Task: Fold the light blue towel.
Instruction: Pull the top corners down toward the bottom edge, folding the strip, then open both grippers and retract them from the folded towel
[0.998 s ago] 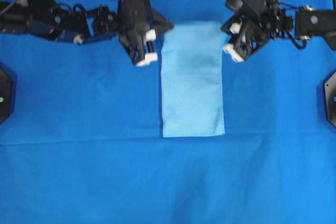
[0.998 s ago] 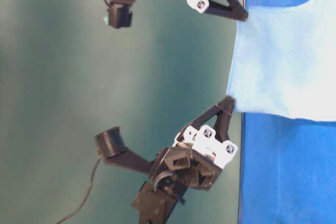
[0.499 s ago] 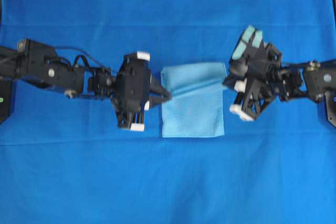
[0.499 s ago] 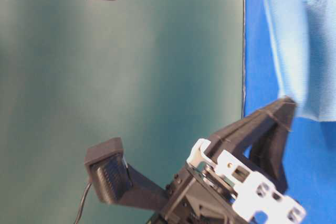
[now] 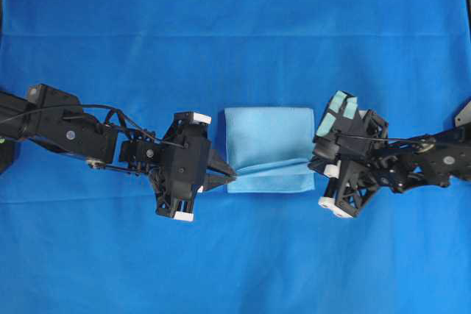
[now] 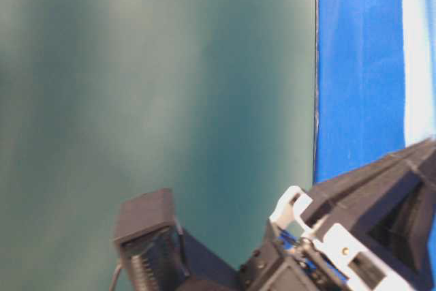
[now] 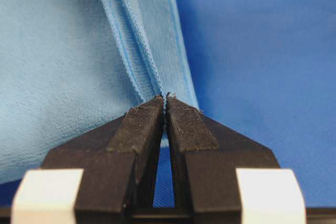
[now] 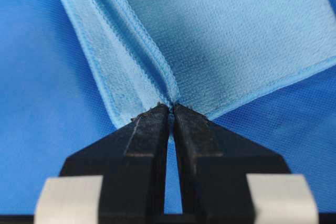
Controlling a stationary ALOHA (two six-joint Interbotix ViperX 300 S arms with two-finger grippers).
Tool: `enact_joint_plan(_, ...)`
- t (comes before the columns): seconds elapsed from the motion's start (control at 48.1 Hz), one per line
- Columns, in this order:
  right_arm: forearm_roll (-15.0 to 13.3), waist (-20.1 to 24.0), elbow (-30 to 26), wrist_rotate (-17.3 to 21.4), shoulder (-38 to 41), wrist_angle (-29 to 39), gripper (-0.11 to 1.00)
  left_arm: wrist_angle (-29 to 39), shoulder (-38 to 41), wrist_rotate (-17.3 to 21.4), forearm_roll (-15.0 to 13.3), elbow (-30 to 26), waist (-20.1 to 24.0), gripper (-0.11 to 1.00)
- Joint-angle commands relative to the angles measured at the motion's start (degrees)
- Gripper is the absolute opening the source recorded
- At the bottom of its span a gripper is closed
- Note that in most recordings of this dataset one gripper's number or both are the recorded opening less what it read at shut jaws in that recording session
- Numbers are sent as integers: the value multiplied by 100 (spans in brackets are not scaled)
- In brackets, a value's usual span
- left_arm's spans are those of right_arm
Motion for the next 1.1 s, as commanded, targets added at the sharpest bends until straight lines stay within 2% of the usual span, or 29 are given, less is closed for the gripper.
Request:
enact_joint_plan(0.0, 26, 18, 18, 53, 62, 44, 4, 35, 0, -9, -9, -18, -70, 4)
enact_joint_plan(0.499, 18, 26, 0, 62, 431, -510, 5, 0, 343, -18, -9, -9, -158, 5)
enact_joint_plan(0.561, 18, 35, -26, 62, 439, -545, 5, -9, 352, -18, -9, -26, -158, 12)
enact_joint_plan(0.624, 26, 35, -53, 62, 448, -554, 9, -9, 343, -18, -9, -44, -158, 26)
enact_joint_plan(0.748, -9, 62, -141, 9, 422, -536, 44, 0, 281, -9, -9, -88, -158, 59)
enact_joint_plan(0.811, -70, 97, -202, -35, 343, -501, 60, 44, 193, 9, -9, -88, -158, 69)
enact_joint_plan(0.852, -114, 123, -237, -53, 255, -457, 62, 62, 105, 9, -9, -79, -158, 70)
enact_joint_plan(0.956, -220, 158, -334, -123, -44, -299, 55, 229, -237, 44, -9, -18, -158, 67)
enact_joint_plan(1.081, -352, 176, -466, -255, -527, 9, 55, 563, -756, 88, -9, 35, -158, 66)
